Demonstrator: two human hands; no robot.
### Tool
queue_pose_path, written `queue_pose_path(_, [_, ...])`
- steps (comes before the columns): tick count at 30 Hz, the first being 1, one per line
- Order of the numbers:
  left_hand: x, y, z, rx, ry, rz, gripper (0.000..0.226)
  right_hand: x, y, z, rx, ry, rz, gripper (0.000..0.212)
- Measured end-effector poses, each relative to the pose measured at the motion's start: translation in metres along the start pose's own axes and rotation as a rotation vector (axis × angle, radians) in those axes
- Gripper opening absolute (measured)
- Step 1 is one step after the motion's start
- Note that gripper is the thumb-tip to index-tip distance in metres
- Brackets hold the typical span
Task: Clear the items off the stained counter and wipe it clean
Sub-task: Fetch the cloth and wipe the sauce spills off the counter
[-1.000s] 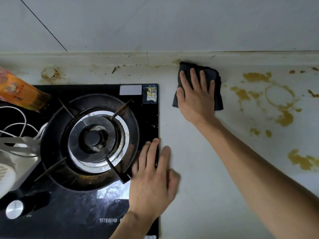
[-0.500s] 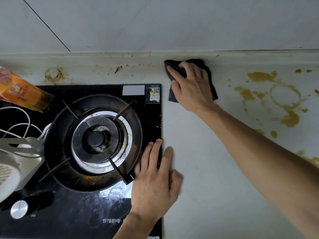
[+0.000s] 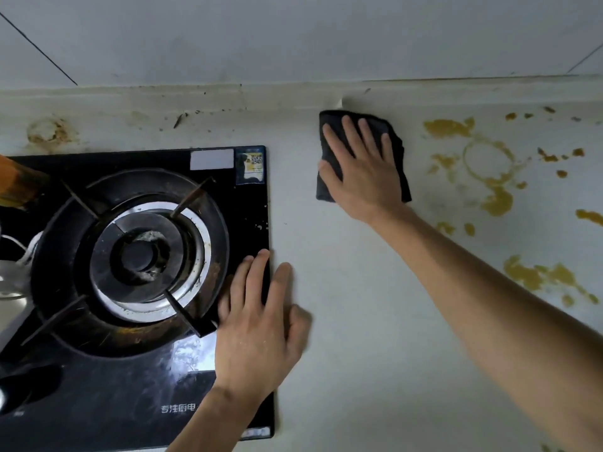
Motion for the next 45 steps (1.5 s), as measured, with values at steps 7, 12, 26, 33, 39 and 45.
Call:
queue_pose_path(7, [-0.002,0.001,-0.001,-0.006,-0.012,0.032,0.060,-0.010,0.053,-0.071,0.275,0.003,-0.044,0.064])
queue_pose_path(12, [0.000,0.002,0.002,-0.005,-0.010,0.017,0.060,-0.004,0.110,-0.007,0.137,0.050,-0.035,0.064])
queue_pose_path(26, [0.003,0.001,0.003,0.009,0.015,-0.014,0.059,-0.012,0.099,-0.063,0.266,0.048,-0.028,0.063])
queue_pose_path(33, [0.004,0.002,0.002,0.015,0.023,-0.062,0.060,-0.015,0.214,-0.093,0.180,0.088,0.040,0.064])
queue_pose_path(39, [-0.002,0.002,-0.001,0.015,0.023,-0.032,0.058,-0.017,0.167,-0.094,0.430,0.058,-0.026,0.064])
queue_pose_path(45, [-0.006,0.003,0.000,0.020,0.053,-0.043,0.059,-0.007,0.273,-0.058,0.117,0.087,0.025,0.064])
Point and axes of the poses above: each hand's wrist, its own y-axis away from the middle knuckle, its own x-axis out of the palm, z = x × y, the point moved 6 cm from there along -y, towards the middle knuckle, and after that the axes turned 8 degrees about -x, right-handed, at the moved point
